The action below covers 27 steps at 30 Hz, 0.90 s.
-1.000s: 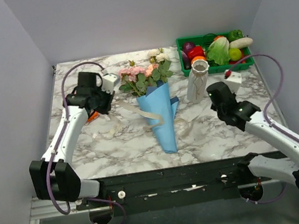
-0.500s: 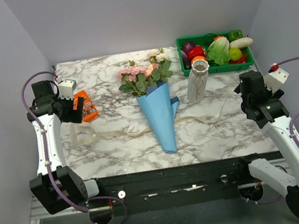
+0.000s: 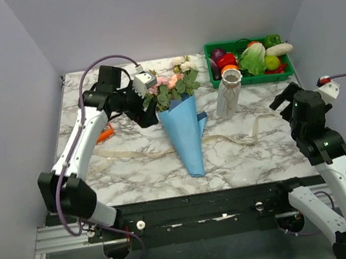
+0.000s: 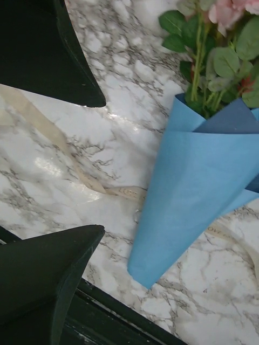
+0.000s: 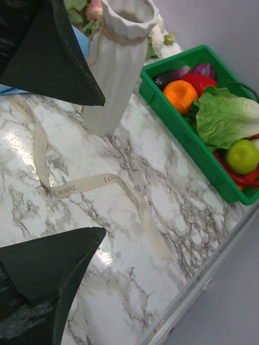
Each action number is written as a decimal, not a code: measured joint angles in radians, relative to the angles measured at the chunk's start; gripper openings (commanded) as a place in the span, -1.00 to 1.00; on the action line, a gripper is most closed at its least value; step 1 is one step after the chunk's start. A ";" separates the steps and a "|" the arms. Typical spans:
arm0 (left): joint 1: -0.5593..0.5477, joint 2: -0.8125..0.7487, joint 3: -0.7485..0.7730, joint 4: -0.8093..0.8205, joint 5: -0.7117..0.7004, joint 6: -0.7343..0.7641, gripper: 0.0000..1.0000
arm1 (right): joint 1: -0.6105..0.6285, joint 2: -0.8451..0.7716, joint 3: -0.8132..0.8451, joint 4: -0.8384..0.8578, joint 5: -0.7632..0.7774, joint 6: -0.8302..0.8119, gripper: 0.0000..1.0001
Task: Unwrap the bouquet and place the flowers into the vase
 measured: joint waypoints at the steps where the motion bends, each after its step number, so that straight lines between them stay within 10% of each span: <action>1: -0.008 0.037 0.017 0.003 0.018 0.013 0.97 | 0.000 -0.007 -0.007 0.010 -0.020 -0.008 0.96; 12: -0.030 0.581 0.319 -0.090 0.183 0.174 0.97 | 0.000 -0.050 -0.084 0.079 -0.177 -0.073 0.80; 27: -0.030 0.671 0.332 -0.094 0.218 0.275 0.97 | 0.000 -0.011 -0.088 0.143 -0.272 -0.116 0.68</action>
